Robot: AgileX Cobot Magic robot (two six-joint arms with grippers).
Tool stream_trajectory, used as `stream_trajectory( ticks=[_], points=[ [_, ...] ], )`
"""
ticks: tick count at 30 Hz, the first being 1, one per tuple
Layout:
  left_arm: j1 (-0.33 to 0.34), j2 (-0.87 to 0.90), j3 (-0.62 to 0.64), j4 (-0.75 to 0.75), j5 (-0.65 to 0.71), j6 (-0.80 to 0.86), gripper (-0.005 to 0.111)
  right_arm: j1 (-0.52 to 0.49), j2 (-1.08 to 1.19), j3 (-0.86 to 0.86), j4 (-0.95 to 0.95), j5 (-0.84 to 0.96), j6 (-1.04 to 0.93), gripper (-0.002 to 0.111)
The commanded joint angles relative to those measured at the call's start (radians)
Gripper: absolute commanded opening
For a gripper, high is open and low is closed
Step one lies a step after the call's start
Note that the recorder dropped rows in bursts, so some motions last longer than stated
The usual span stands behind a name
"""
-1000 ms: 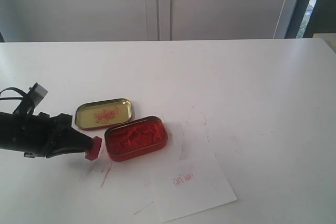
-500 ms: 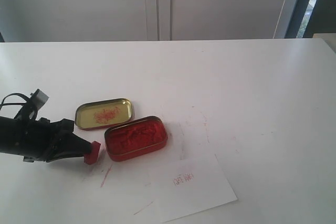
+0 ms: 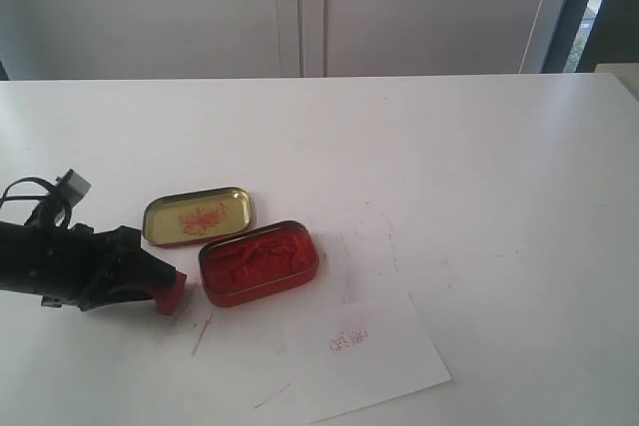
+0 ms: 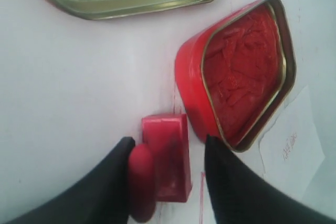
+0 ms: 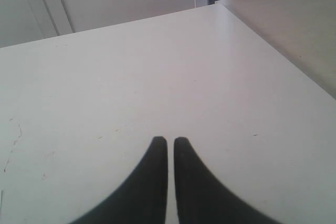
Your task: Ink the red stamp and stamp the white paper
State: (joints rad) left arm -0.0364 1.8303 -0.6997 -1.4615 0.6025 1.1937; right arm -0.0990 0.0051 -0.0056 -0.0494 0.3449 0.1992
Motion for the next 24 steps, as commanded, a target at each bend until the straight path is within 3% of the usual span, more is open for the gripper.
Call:
stream_trajectory(
  ticks=[1,11,19,21,24],
  points=[
    [0.005,-0.008,0.006,-0.017,0.001,0.019,0.061,0.002,-0.005,0.006,-0.004,-0.003,0.001,0.005],
    [0.005,-0.113,0.006,0.084,-0.143,-0.024,0.064,0.002,-0.005,0.006,-0.004,-0.003,0.001,0.005],
    [0.005,-0.192,0.006,0.166,-0.184,-0.064,0.063,0.002,-0.005,0.006,-0.004,-0.003,0.001,0.005],
    [0.005,-0.206,0.006,0.171,-0.175,-0.064,0.057,0.002,-0.005,0.006,-0.004,-0.003,0.001,0.005],
    [0.005,-0.207,0.006,0.186,-0.164,-0.064,0.037,0.002,-0.005,0.006,-0.004,-0.003,0.001,0.005]
  ],
)
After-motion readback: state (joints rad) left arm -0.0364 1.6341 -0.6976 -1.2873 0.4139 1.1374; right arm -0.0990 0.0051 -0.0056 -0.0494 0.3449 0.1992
